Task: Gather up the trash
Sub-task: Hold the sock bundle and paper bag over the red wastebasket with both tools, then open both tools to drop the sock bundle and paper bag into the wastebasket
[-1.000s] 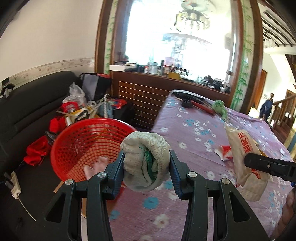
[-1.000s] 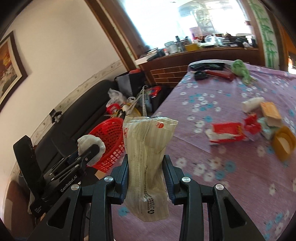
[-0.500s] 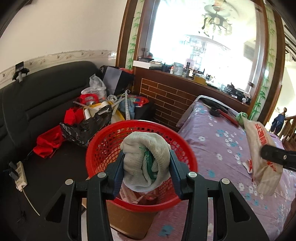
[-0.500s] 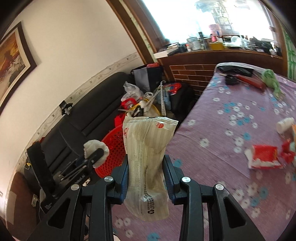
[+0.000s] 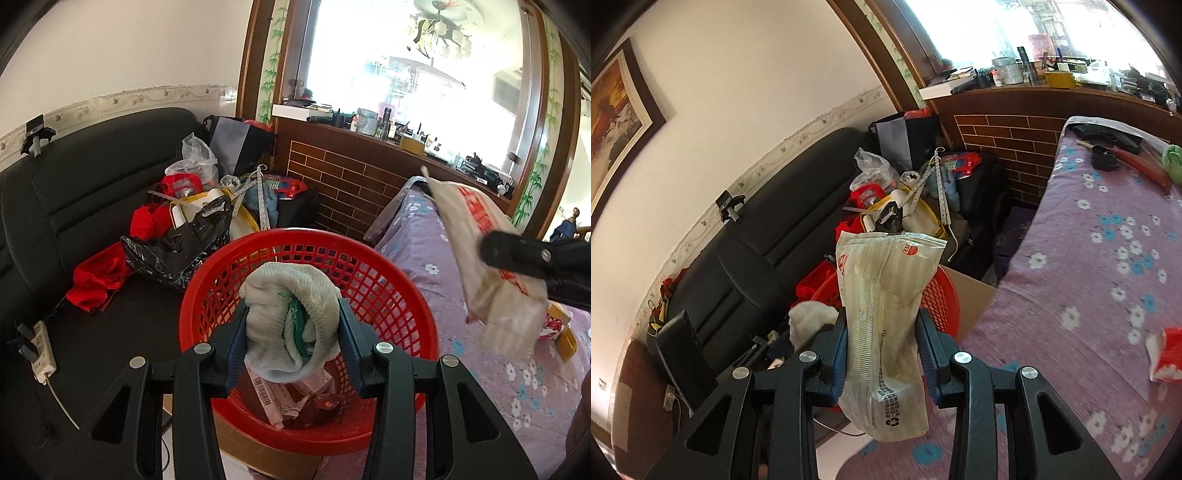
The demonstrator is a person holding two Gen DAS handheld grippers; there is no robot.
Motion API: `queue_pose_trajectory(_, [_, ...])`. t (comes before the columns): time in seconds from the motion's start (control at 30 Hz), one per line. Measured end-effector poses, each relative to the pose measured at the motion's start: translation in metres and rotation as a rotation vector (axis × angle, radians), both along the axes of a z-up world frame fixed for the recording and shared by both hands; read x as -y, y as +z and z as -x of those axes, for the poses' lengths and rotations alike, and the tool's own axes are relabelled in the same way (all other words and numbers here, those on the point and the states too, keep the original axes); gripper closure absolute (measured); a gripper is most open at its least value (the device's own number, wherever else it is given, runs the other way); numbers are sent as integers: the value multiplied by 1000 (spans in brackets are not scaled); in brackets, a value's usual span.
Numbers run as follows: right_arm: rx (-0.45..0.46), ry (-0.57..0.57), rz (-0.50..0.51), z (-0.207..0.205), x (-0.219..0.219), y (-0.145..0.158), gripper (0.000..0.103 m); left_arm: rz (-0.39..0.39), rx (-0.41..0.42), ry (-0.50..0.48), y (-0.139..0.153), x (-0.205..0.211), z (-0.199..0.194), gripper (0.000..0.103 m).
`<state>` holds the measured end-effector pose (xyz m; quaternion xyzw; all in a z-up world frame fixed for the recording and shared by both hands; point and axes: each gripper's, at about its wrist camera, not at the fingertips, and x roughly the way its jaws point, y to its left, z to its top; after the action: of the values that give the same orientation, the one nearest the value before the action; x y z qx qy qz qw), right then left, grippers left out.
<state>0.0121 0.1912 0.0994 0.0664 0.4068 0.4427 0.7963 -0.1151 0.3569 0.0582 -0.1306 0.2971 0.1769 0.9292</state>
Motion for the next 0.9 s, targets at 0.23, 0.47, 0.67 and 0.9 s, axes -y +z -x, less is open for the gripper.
queue_pose_trajectory(0.23, [-13,-6,14,-12,-24,-9,65,2,-2,5,-2,-6,-5,60])
queue_pose_trajectory(0.47, [-28,-40,4,-28,-25,-16,56,-29,14,15,1,1,-3,33])
queue_pose_trajectory(0.67, [4,-54,-15,-16,10,-6,56,-31,37,-7,11,15,6,32])
queue_pose_trajectory(0.9, [33,-120,11,11,77,-16,52,-19,56,-90,17,63,6,26])
